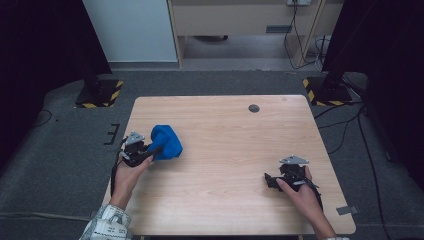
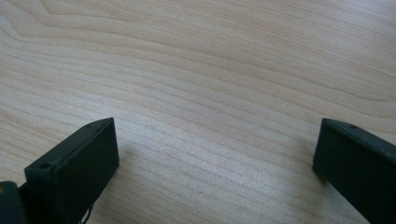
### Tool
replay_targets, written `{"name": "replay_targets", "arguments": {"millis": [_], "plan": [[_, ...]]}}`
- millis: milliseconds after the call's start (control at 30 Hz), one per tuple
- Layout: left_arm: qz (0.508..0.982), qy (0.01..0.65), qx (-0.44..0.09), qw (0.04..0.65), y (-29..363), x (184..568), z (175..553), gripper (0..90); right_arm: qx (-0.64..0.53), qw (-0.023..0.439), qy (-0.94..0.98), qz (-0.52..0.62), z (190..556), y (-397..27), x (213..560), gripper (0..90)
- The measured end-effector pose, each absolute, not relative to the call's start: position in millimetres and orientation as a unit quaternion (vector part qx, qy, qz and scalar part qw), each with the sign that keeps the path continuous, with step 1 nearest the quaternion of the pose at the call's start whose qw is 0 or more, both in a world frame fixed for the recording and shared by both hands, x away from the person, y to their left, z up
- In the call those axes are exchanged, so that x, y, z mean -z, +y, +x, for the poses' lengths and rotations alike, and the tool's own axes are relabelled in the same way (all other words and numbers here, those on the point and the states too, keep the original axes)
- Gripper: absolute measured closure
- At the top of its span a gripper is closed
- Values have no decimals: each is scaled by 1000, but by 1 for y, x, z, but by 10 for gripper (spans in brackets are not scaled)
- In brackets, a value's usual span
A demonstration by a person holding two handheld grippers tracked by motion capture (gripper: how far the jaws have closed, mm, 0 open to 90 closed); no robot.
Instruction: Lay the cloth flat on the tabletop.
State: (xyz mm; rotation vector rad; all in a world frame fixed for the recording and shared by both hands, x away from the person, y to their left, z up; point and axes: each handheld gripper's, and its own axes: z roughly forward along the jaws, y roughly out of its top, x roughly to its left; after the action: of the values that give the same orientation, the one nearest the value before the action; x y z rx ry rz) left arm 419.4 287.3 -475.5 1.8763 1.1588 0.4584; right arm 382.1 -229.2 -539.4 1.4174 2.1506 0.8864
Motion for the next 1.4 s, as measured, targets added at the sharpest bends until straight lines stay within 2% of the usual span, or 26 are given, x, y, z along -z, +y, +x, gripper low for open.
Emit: {"name": "replay_targets", "arguments": {"millis": [567, 1400], "plan": [[757, 447, -192, 436, 281, 457, 421, 683, -318, 207, 772, 509, 382, -229, 539, 5], [778, 406, -183, 442, 234, 429, 435, 688, -318, 207, 772, 510, 382, -229, 539, 5]]}}
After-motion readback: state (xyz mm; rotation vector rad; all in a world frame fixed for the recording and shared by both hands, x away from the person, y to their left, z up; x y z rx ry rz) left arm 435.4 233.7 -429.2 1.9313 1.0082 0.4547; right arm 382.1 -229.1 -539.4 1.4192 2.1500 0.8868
